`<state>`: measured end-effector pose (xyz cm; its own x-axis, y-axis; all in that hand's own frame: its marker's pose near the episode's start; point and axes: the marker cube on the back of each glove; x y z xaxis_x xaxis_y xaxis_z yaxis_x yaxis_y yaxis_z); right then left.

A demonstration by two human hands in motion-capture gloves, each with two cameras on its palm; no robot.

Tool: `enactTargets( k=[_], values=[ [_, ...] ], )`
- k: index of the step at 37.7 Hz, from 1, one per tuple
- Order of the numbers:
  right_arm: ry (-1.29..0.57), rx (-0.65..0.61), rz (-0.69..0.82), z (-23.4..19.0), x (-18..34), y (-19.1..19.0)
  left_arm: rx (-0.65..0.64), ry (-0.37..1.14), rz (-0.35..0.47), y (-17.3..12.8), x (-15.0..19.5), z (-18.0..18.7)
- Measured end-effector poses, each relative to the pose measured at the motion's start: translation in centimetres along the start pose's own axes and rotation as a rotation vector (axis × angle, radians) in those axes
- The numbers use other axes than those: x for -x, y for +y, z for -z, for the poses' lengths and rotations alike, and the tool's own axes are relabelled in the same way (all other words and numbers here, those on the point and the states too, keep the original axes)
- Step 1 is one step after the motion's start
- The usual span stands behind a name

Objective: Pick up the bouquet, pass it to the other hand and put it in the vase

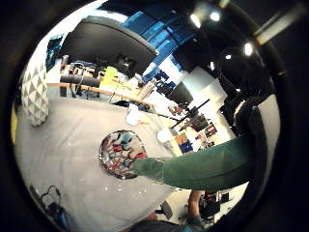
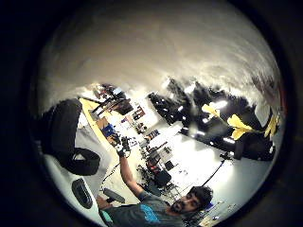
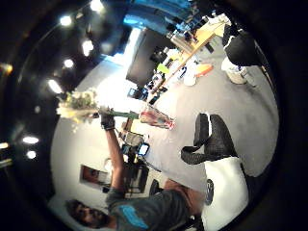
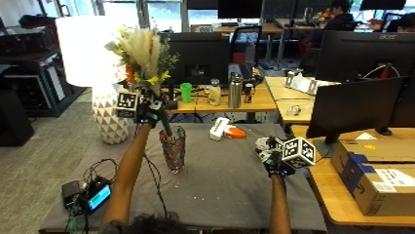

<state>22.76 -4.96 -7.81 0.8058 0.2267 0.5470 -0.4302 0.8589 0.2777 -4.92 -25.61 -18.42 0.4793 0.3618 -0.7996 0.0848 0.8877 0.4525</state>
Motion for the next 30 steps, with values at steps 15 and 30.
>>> enactTargets(
  k=[15,30],
  values=[
    [-0.008,-0.005,-0.031,0.5,-2.0,0.8,0.168,-0.052,0.336,1.0,5.2,-4.8],
    [-0.010,-0.003,-0.039,0.2,-1.6,1.0,0.177,-0.165,0.324,2.3,6.7,0.9]
  ],
)
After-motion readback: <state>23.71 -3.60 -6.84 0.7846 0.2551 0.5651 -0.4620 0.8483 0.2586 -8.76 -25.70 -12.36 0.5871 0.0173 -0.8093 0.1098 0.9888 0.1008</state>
